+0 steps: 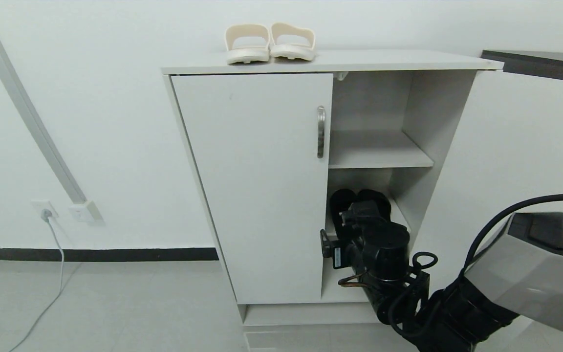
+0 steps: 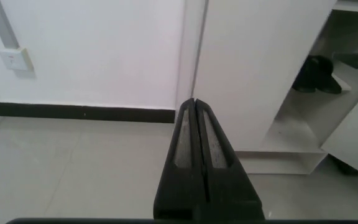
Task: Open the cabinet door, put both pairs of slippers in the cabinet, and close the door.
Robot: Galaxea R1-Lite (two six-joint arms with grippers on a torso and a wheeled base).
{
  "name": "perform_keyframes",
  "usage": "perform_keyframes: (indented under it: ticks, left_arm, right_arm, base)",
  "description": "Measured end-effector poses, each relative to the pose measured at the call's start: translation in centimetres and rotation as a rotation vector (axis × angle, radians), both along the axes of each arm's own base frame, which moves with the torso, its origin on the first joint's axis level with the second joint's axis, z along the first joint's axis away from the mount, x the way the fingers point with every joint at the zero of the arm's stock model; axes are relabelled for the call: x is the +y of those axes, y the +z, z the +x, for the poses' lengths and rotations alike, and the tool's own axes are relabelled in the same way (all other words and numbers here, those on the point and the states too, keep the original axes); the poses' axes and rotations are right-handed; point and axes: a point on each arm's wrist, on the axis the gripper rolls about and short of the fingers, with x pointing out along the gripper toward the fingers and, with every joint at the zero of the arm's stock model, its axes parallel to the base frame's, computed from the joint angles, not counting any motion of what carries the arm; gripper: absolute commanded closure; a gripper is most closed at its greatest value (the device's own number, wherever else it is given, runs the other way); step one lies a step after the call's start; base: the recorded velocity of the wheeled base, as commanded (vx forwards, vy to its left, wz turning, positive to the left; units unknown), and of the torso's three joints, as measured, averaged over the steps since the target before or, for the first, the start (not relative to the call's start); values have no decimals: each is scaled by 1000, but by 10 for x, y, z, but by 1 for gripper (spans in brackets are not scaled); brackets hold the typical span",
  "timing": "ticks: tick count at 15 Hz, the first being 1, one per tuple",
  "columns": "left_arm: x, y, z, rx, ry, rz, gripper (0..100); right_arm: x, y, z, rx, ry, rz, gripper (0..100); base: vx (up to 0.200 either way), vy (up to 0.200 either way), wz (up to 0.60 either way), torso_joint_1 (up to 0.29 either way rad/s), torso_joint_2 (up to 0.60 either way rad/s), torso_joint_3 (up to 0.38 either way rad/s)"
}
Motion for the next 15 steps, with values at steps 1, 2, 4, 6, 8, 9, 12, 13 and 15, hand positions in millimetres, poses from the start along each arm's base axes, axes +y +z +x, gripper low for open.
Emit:
perform_keyframes:
  ticks: [1, 2, 4, 6, 8, 9, 12, 13, 15]
  left_arm:
    - [0, 0, 0, 0, 0, 0, 100]
    - [0, 0, 0, 0, 0, 0, 100]
    - [0, 0, 0, 0, 0, 0, 100]
    - [0, 0, 0, 0, 0, 0, 100]
    - [0, 0, 0, 0, 0, 0, 100]
    - [0, 0, 0, 0, 0, 0, 100]
    - [0, 0, 0, 0, 1, 0, 100]
    - [0, 0, 0, 0, 3, 0, 100]
    - [0, 0, 0, 0, 2, 0, 100]
  right_arm:
    - [-1, 0, -1, -15, 2, -12, 0]
    - [-2, 2, -1, -46, 6, -10, 0]
    - [-7, 3, 0, -133, 34, -11, 0]
    - [-13, -2, 2, -196, 87, -23, 0]
    - [-15, -11, 3, -180, 114, -46, 0]
    - [-15, -14, 3, -175, 128, -48, 0]
    - [-17, -20, -3, -139, 200, -76, 0]
    - [-18, -20, -3, -145, 198, -72, 0]
    - [-19, -19, -3, -153, 195, -70, 0]
  base:
    - [0, 200, 0, 2, 2, 7]
    - [0, 200, 0, 7, 7, 2]
    - [0, 200, 0, 0, 2, -2]
    - [0, 200, 0, 0, 2, 0]
    - [0, 200, 0, 2, 2, 5]
    - [0, 0, 0, 0, 0, 0]
    - [0, 0, 0, 0, 0, 0]
    - [0, 0, 0, 0, 0, 0]
    - [0, 0, 0, 0, 0, 0]
